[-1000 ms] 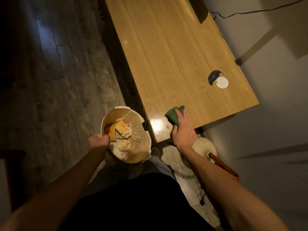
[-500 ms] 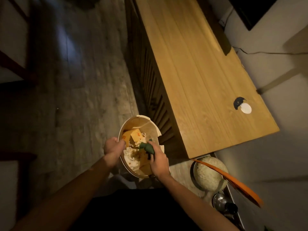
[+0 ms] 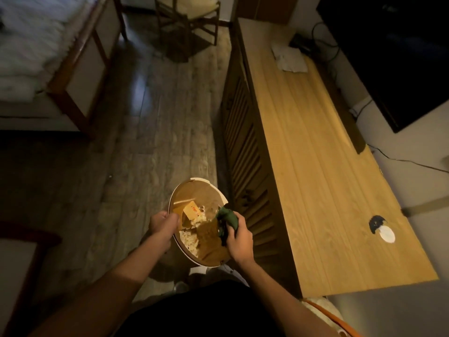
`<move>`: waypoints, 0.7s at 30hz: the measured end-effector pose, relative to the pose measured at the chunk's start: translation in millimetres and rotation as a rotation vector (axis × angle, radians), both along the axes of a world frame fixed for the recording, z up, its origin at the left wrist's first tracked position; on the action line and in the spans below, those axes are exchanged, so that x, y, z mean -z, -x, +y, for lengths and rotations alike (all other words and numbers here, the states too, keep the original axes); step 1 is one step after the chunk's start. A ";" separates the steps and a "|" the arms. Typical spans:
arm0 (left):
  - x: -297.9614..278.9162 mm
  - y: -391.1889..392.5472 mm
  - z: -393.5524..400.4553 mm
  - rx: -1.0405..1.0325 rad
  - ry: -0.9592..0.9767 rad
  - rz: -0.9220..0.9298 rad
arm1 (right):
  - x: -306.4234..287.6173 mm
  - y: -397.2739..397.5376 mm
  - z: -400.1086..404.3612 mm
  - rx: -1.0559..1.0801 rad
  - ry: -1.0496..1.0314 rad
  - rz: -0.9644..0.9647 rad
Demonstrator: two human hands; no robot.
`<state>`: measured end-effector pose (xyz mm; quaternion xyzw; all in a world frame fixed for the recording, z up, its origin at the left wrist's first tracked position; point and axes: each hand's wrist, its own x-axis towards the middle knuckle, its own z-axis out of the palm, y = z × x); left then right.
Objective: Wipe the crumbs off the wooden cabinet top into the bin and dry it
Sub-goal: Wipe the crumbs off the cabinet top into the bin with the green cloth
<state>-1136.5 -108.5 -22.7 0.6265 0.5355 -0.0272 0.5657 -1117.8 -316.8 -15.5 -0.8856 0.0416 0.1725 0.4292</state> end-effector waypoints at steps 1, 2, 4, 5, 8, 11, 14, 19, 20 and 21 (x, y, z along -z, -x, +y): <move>-1.6 -5.6 6.2 -0.009 0.010 -0.002 | -1.6 -9.2 5.8 0.003 -0.004 -0.011; -3.0 -11.4 11.8 -0.014 0.018 0.000 | -2.8 -18.5 11.3 0.010 -0.008 -0.022; -3.9 -25.2 22.3 -0.010 0.036 -0.005 | -5.1 -38.1 22.1 0.039 -0.016 -0.042; -4.0 -33.7 27.3 -0.005 0.041 -0.009 | -5.7 -49.1 27.4 0.052 -0.020 -0.052; -4.7 -66.1 39.1 0.001 0.065 -0.020 | -2.4 -84.0 41.4 0.059 -0.045 -0.072; -2.7 -107.9 50.3 0.004 0.093 -0.023 | 6.7 -125.7 54.2 0.078 -0.062 -0.059; 2.7 -155.0 64.5 0.028 0.147 -0.021 | 17.8 -171.9 65.3 0.086 -0.083 -0.053; 13.0 -234.2 84.3 0.048 0.147 0.104 | 24.6 -244.5 78.5 0.117 -0.087 -0.031; 17.4 -249.4 86.1 0.078 0.157 0.130 | 26.3 -257.8 81.0 0.123 -0.089 -0.017; 22.9 -262.6 87.1 0.101 0.188 0.144 | 29.2 -270.7 82.7 0.124 -0.091 -0.001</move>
